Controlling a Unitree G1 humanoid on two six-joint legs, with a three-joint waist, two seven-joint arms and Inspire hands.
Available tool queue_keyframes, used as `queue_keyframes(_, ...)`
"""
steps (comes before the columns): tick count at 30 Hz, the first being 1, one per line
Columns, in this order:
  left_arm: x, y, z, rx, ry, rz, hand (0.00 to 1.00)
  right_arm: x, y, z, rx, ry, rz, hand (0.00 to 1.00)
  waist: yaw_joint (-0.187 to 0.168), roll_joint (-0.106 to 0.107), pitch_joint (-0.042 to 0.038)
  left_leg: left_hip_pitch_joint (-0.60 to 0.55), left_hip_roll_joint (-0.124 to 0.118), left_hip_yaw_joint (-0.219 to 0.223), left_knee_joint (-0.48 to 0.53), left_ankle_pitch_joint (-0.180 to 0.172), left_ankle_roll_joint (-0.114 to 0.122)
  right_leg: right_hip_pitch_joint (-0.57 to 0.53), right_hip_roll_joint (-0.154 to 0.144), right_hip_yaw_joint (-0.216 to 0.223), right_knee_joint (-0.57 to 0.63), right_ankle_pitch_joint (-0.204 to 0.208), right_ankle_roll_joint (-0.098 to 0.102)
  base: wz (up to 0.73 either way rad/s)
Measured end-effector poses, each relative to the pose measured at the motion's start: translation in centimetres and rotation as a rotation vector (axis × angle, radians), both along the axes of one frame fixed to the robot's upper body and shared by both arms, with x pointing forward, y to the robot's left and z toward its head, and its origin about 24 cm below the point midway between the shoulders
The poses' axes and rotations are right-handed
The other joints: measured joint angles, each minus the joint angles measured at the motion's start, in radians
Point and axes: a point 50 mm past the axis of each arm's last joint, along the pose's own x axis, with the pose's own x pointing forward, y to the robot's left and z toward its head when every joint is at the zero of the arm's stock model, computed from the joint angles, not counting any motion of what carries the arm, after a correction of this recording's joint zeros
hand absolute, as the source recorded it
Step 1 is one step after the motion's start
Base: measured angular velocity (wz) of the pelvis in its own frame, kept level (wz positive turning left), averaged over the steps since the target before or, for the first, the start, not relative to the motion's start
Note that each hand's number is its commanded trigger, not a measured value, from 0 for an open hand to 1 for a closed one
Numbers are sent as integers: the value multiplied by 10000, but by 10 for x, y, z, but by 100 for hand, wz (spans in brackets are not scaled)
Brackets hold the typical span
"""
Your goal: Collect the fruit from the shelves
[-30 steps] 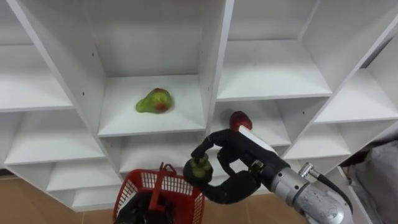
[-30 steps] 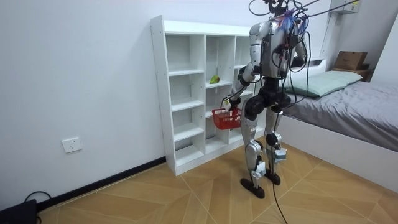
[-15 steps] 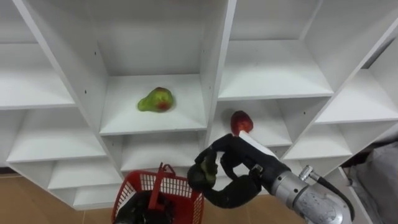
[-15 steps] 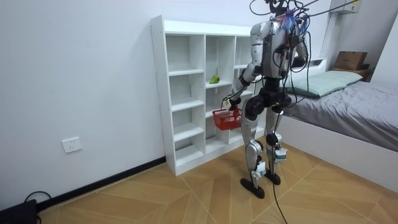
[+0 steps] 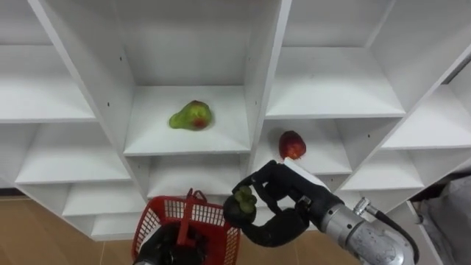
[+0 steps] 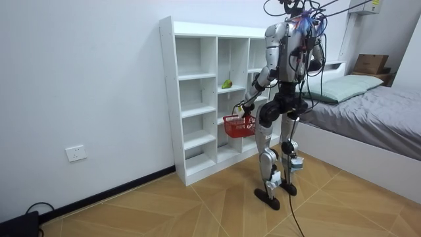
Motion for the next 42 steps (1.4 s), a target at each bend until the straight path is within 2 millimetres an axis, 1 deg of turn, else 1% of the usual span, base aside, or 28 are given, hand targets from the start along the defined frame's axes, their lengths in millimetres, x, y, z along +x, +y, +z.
queue_keyframes(2,1,0,1,8,-67,-1,100,0,1,-5,44,169,-170,100,26,0,2,29,-18,-1,30,0,0,37,-3,-2,-2,0,0,0)
queue_keyframes(3,1,0,1,20,-57,10,100,0,1,-10,47,335,-355,100,35,6,37,97,-17,1,28,0,0,110,-1,-11,-7,0,0,0)
queue_keyframes(6,1,0,0,38,-25,31,100,-1,0,-20,-46,689,-518,100,124,17,61,130,-9,-1,-42,-1,0,117,-2,-26,-10,0,1,0)
queue_keyframes(9,0,0,0,35,12,21,100,-3,-1,-26,-136,917,-589,100,305,35,71,123,-7,-11,-64,-1,0,116,-2,-21,-6,0,1,0)
queue_keyframes(12,0,-2,0,-40,-2,-18,100,-1,2,-29,-187,1028,-457,100,425,46,69,126,-14,-42,-55,-1,0,115,-1,-47,-3,0,0,1)
queue_keyframes(14,0,-4,0,-116,-2,-42,100,-1,2,-30,-198,1036,-483,100,466,59,67,111,-17,-99,-55,-1,0,122,-12,-147,-4,0,1,10)
queue_keyframes(18,0,-6,0,-184,-7,-41,100,1,3,-33,-290,1091,-463,100,480,92,53,54,-26,-296,-46,0,-1,128,-36,-384,-9,-1,0,12)
queue_keyframes(22,0,-8,0,-231,-21,-61,100,6,4,-35,-335,1074,-446,100,471,154,54,70,-26,-362,-33,1,1,215,-59,-439,-76,0,1,6)
queue_keyframes(23,0,-8,0,-227,-27,-93,100,6,4,-39,-403,1216,-451,100,452,149,52,80,-32,-433,-21,2,2,309,-93,-478,-190,-2,3,10)
queue_keyframes(27,0,-8,0,-215,-80,-101,100,5,1,-50,-553,1619,-661,100,469,155,59,54,-39,-475,40,2,3,336,-109,-525,-188,-2,3,5)
queue_keyframes(35,0,-8,0,-242,-81,-127,100,7,2,-49,-551,1552,-706,100,479,135,77,-55,-39,-557,122,2,3,355,-110,-623,-184,-2,3,2)
queue_keyframes(39,0,-8,0,-267,-76,-193,100,5,3,-54,-545,1765,-760,100,481,95,85,-61,-55,-653,156,1,3,446,-130,-722,-298,-3,4,7)
queue_keyframes(42,0,-8,0,-331,-68,-307,100,5,3,-54,-555,1737,-824,100,483,49,66,-57,-57,-696,186,1,3,444,-134,-741,-318,-3,4,5)
